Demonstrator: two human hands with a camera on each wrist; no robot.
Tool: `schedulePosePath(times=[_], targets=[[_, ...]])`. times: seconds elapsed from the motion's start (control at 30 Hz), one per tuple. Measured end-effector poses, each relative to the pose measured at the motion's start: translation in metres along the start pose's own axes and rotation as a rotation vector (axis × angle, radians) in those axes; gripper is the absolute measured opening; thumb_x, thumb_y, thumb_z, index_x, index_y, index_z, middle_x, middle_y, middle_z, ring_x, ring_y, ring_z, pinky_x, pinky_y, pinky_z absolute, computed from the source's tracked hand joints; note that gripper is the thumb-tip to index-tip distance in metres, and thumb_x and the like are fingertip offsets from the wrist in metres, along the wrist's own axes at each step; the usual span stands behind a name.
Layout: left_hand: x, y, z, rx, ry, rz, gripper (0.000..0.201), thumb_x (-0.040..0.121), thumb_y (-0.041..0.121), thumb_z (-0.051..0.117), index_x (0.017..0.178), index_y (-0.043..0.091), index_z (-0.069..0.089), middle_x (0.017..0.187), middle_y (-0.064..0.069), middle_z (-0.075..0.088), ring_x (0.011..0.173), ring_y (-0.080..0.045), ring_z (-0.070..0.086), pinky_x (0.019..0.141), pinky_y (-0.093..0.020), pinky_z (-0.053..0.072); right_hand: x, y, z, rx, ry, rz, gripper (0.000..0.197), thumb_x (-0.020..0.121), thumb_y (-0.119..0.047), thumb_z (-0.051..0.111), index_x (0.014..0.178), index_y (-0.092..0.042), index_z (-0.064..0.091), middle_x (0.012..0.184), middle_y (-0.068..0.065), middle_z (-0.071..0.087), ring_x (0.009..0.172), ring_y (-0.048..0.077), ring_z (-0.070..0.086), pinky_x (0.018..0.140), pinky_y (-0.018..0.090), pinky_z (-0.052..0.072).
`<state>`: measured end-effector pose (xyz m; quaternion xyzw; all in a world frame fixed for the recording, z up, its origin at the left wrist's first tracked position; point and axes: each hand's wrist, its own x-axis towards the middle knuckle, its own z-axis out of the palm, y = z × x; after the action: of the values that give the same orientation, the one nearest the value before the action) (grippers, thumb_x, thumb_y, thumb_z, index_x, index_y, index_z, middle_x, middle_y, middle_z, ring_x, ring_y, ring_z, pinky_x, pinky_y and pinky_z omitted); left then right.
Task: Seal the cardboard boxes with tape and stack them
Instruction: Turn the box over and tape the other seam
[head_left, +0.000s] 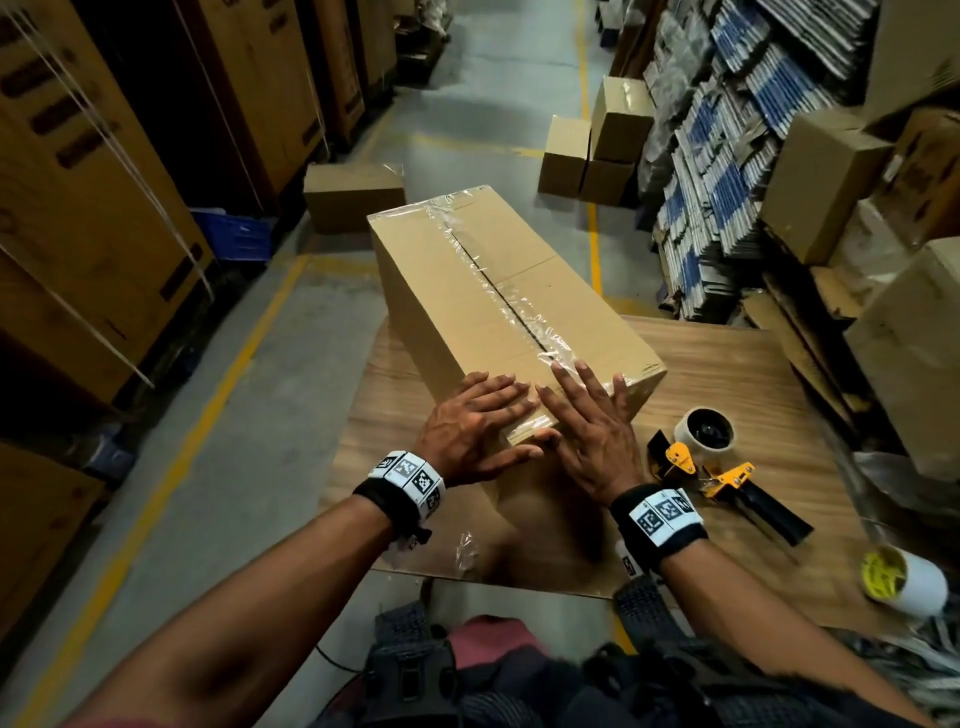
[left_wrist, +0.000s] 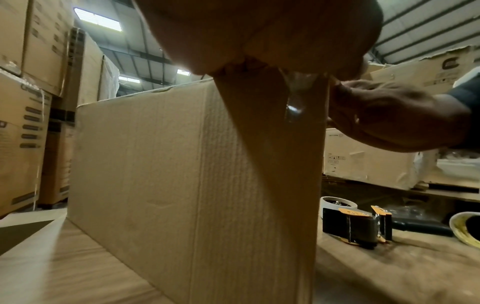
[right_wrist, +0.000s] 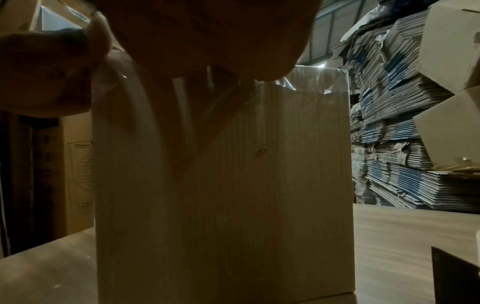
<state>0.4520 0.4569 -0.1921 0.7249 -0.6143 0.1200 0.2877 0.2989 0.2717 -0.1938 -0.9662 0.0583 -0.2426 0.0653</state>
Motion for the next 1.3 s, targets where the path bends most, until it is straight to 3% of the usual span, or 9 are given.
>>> schedulePosePath(times=[0.13,0.23,0.37,0.5,0.63,0.83,1.1,1.2,1.3], targets=[[-0.002,0.005,0.004,0.059,0.052,0.028,0.049,0.100,0.049,0.063,0.138,0.017,0.069,0.145,-0.006,0.063,0.140,-0.025,0.055,0.119,-0.048,0.037,0.000,0.000,0.003,-0.007,0.027,-0.008,0.053,0.106,-0.048,0.036,0.151,-0.025,0.052,0.164,0.003,0.039,0.154,0.030,0.029,0.120,0.068,0.015],[-0.003,0.004,0.003,0.042,0.033,0.015,0.055,0.100,0.054,0.063,0.138,0.013,0.068,0.147,-0.007,0.062,0.141,-0.025,0.053,0.118,-0.050,0.038,-0.001,-0.002,-0.001,0.009,-0.018,0.003,0.062,0.107,-0.056,0.027,0.156,-0.022,0.043,0.166,0.001,0.034,0.157,0.026,0.023,0.121,0.068,0.013],[-0.004,0.000,-0.009,0.007,-0.015,0.007,0.058,0.099,0.053,0.063,0.142,0.013,0.064,0.149,-0.007,0.059,0.144,-0.023,0.051,0.120,-0.052,0.036,0.003,-0.005,-0.011,0.070,-0.087,0.073,0.081,0.103,-0.068,0.024,0.162,-0.014,0.027,0.168,0.003,0.028,0.158,0.018,0.017,0.128,0.053,0.011],[-0.021,-0.004,-0.012,0.077,0.018,0.033,0.039,0.106,0.038,0.059,0.138,0.019,0.068,0.149,-0.003,0.060,0.146,-0.021,0.048,0.121,-0.054,0.032,0.000,0.000,-0.010,-0.016,-0.041,-0.117,0.062,0.108,-0.057,0.029,0.149,-0.018,0.055,0.160,0.005,0.044,0.153,0.024,0.032,0.120,0.055,0.032],[-0.031,0.000,-0.010,0.026,0.093,-0.033,0.034,0.103,0.036,0.067,0.132,0.019,0.073,0.144,0.001,0.064,0.146,-0.021,0.049,0.121,-0.056,0.033,0.005,-0.010,0.002,0.015,0.072,-0.072,0.040,0.106,-0.039,0.049,0.134,-0.020,0.069,0.145,0.002,0.061,0.145,0.024,0.046,0.114,0.054,0.040],[-0.029,-0.001,-0.017,-0.047,0.063,-0.080,0.042,0.108,0.045,0.050,0.134,0.020,0.071,0.144,0.004,0.063,0.147,-0.019,0.047,0.122,-0.056,0.031,0.002,-0.013,0.008,0.074,0.134,-0.060,0.042,0.104,-0.040,0.052,0.135,-0.016,0.068,0.144,0.003,0.061,0.143,0.024,0.049,0.115,0.059,0.037],[-0.029,0.002,-0.013,-0.055,0.143,-0.066,0.029,0.102,0.030,0.068,0.128,0.019,0.075,0.139,0.003,0.067,0.142,-0.018,0.053,0.118,-0.056,0.036,0.001,-0.013,0.016,0.085,0.171,-0.046,0.037,0.107,-0.037,0.051,0.132,-0.019,0.071,0.144,0.002,0.062,0.142,0.023,0.050,0.114,0.061,0.037],[-0.029,0.007,-0.017,-0.108,0.143,-0.124,0.038,0.102,0.037,0.064,0.132,0.015,0.072,0.146,-0.002,0.062,0.146,-0.020,0.048,0.118,-0.057,0.037,0.001,-0.016,0.006,0.134,0.111,-0.033,0.049,0.108,-0.049,0.042,0.141,-0.018,0.063,0.150,0.004,0.056,0.147,0.024,0.044,0.117,0.062,0.034],[-0.024,0.013,-0.029,-0.198,0.241,-0.355,0.051,0.100,0.048,0.062,0.137,0.012,0.068,0.152,-0.007,0.056,0.148,-0.022,0.046,0.121,-0.049,0.038,0.008,-0.007,-0.008,0.145,0.131,0.070,0.050,0.101,-0.044,0.057,0.144,-0.019,0.059,0.153,0.006,0.054,0.150,0.027,0.039,0.119,0.061,0.029]])
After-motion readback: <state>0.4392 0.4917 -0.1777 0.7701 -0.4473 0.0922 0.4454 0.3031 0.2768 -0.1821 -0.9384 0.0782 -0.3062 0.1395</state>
